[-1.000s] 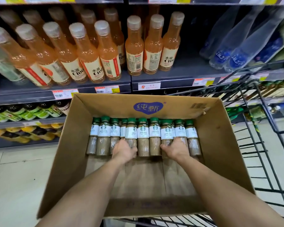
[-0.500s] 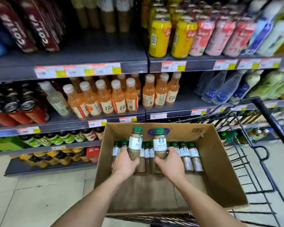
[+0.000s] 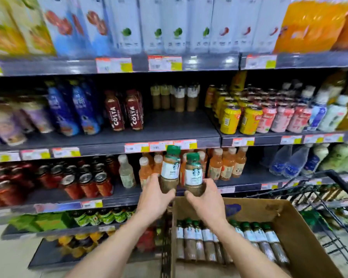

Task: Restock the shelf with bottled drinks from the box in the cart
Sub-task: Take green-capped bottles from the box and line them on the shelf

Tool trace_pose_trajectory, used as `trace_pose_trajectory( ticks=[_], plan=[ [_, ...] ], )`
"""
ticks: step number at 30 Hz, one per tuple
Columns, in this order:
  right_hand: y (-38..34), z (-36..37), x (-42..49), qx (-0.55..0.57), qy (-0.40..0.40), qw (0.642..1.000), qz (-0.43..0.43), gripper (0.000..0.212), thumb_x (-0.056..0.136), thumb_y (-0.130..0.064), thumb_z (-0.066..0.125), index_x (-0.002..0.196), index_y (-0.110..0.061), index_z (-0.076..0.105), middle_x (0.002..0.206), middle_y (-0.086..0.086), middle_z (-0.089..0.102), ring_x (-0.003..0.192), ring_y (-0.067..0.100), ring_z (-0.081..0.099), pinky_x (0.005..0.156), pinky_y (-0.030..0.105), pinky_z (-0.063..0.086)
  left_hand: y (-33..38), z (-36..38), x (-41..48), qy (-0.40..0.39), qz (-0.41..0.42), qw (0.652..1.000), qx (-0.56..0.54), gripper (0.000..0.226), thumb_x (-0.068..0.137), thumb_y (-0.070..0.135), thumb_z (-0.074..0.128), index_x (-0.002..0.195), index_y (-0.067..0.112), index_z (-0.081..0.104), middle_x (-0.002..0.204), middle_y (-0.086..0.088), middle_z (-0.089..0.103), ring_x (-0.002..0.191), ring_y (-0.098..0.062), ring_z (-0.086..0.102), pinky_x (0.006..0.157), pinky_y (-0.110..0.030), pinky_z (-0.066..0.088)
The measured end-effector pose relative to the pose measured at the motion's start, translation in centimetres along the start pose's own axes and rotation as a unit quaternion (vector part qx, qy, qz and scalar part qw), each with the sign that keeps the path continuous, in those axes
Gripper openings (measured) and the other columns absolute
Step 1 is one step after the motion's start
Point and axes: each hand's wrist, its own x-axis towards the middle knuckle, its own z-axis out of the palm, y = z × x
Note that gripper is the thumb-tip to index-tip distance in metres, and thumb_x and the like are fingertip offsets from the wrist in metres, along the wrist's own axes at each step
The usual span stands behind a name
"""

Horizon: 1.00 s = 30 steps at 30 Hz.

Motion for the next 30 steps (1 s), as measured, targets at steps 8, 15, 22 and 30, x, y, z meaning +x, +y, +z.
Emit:
trace_pose_trajectory(
  ticks=[8, 15, 22, 30],
  plan=[
    [-8.5, 0.2, 5.6, 0.029, 0.029, 0.996, -0.076, 0.049, 0.072, -0.054, 0.073, 0.109, -0.038, 0.045, 0.104, -0.016, 0.062, 0.096, 0.011, 0.063, 0.076, 0.037, 0.054, 2.1, -5.4, 6.5, 0.071, 0.051, 0.995, -0.043, 0.052, 0.073, 0.038, 0.074, 0.119, 0.030, 0.051, 0.114, 0.008, 0.060, 0.103, -0.012, 0.059, 0.087, -0.037, 0.051],
    [-12.2, 0.1, 15.8, 0.023, 0.047, 0.995, -0.090, 0.054, 0.074, -0.052, 0.074, 0.116, -0.029, 0.048, 0.112, -0.005, 0.067, 0.102, 0.020, 0.064, 0.082, 0.039, 0.053, 3.9, -6.5, 15.7, 0.115, 0.085, 0.989, -0.034, 0.052, 0.076, 0.031, 0.075, 0.122, 0.021, 0.052, 0.116, 0.003, 0.060, 0.107, -0.016, 0.056, 0.083, -0.028, 0.041],
    [-13.3, 3.6, 26.1, -0.001, 0.012, 0.999, -0.053, 0.056, 0.076, -0.040, 0.076, 0.117, -0.014, 0.049, 0.115, 0.013, 0.069, 0.109, 0.037, 0.064, 0.083, 0.042, 0.050, 3.2, -4.1, 22.2, 0.106, 0.037, 0.994, 0.009, 0.046, 0.077, 0.033, 0.078, 0.104, 0.024, 0.043, 0.108, 0.000, 0.056, 0.104, -0.025, 0.057, 0.077, -0.029, 0.036],
    [-12.9, 7.4, 33.1, -0.057, -0.012, 0.997, -0.057, 0.052, 0.082, -0.042, 0.071, 0.121, -0.016, 0.049, 0.119, 0.012, 0.067, 0.111, 0.035, 0.064, 0.080, 0.036, 0.047, 2.3, -2.4, 25.5, 0.114, 0.064, 0.991, -0.008, 0.044, 0.079, 0.029, 0.077, 0.109, 0.014, 0.049, 0.110, -0.010, 0.063, 0.104, -0.030, 0.060, 0.076, -0.029, 0.041]
  ],
)
